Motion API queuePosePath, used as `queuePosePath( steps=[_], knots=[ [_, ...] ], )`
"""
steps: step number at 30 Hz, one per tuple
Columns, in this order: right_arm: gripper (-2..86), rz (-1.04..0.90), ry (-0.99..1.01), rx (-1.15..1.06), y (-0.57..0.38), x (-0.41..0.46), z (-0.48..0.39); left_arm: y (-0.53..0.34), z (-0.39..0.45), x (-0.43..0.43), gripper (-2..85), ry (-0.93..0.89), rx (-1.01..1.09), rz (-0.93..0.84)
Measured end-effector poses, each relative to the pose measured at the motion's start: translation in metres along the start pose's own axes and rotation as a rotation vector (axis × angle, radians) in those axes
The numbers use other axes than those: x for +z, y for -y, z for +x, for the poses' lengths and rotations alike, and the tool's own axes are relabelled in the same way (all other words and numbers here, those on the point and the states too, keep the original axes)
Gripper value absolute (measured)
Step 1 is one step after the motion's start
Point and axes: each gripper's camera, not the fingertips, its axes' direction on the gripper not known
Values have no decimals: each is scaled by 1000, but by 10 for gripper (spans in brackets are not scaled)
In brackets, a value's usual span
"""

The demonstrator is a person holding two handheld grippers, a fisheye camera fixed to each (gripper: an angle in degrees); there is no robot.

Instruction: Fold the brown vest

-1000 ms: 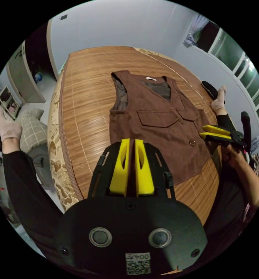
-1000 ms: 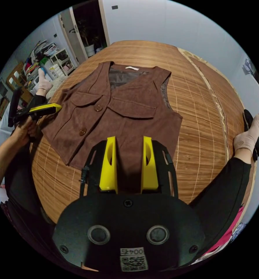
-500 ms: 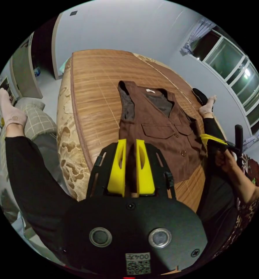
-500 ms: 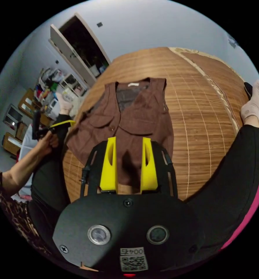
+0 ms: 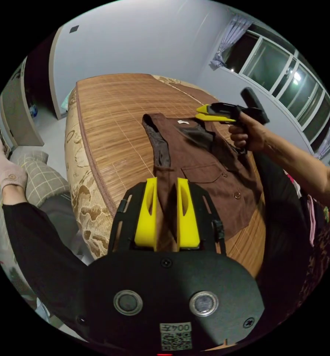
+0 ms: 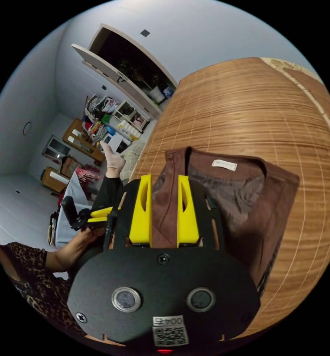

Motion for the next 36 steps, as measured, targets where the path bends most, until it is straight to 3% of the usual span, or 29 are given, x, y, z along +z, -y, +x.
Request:
queuePosePath(
  steps=[11, 15, 20, 29, 36],
  knots=[
    [114, -82, 129, 55, 67, 45, 73, 25, -48, 8, 92, -117, -55, -81],
    [24, -82, 140, 30, 77, 40, 75, 36, -54, 10, 84, -94, -31, -122],
    [6, 5, 91, -100, 93, 13, 53, 47, -59, 4, 78, -22, 3, -154],
    [57, -97, -27, 69, 110, 42, 102, 57, -113, -7, 42, -157, -174, -120],
    [81, 57, 18, 53, 81, -42, 102, 66, -137, -14, 19, -162, -212, -111]
  ],
)
